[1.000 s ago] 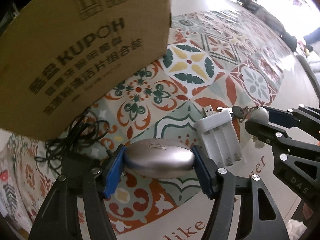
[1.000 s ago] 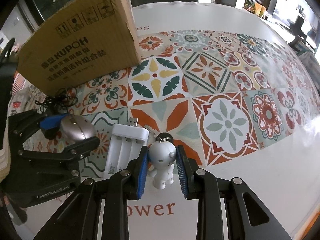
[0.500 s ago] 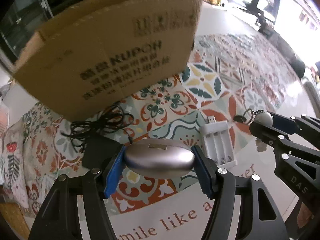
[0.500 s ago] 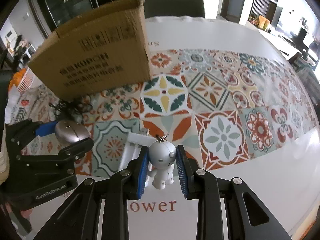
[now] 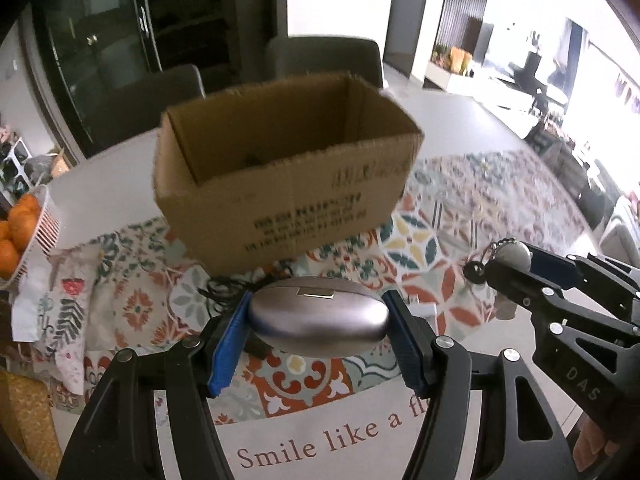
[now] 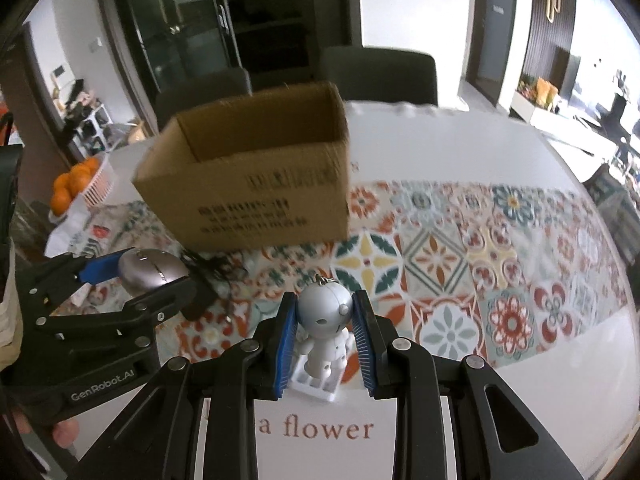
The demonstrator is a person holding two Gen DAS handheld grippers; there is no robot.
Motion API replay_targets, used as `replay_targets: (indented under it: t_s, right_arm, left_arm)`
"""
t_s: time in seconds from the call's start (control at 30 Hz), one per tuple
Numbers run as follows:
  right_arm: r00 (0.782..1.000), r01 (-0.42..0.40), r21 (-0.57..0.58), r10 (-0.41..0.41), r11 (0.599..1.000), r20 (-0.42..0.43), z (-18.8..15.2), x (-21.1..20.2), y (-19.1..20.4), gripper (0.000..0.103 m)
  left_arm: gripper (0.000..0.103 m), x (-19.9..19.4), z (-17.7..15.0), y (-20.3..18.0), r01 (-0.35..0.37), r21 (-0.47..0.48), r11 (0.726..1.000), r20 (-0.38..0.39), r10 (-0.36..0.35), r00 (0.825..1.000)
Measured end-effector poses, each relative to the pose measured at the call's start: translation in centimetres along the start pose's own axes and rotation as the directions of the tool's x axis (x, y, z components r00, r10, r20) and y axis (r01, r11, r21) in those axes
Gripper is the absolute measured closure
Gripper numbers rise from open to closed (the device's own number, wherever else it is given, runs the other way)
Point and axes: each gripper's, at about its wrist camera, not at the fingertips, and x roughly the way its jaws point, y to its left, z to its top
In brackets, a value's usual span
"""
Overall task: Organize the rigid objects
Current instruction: 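Lift the silver egg device and white figurine and carry them over the box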
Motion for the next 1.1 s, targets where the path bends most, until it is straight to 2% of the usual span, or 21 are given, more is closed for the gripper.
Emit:
replay_targets:
  t_s: [0.63,1.1]
  right_arm:
    - [0.985,-0.062,-0.099,0.077,0.993,0.157,6.4,-3.6,2.9,0.074]
    - [0.975,-0.069,-0.131,0.095,0.989,0.199,10.7,-3.8,3.8,0.074]
  left_arm:
    - [0.038,-5.4,4.7,3.1,-0.052,-0.087,0.995,0.151,0.065,0.986]
    - [0.038,-5.9,8.4,4.6,-0.069,-0.104,0.992,0.189,0.088,0.978]
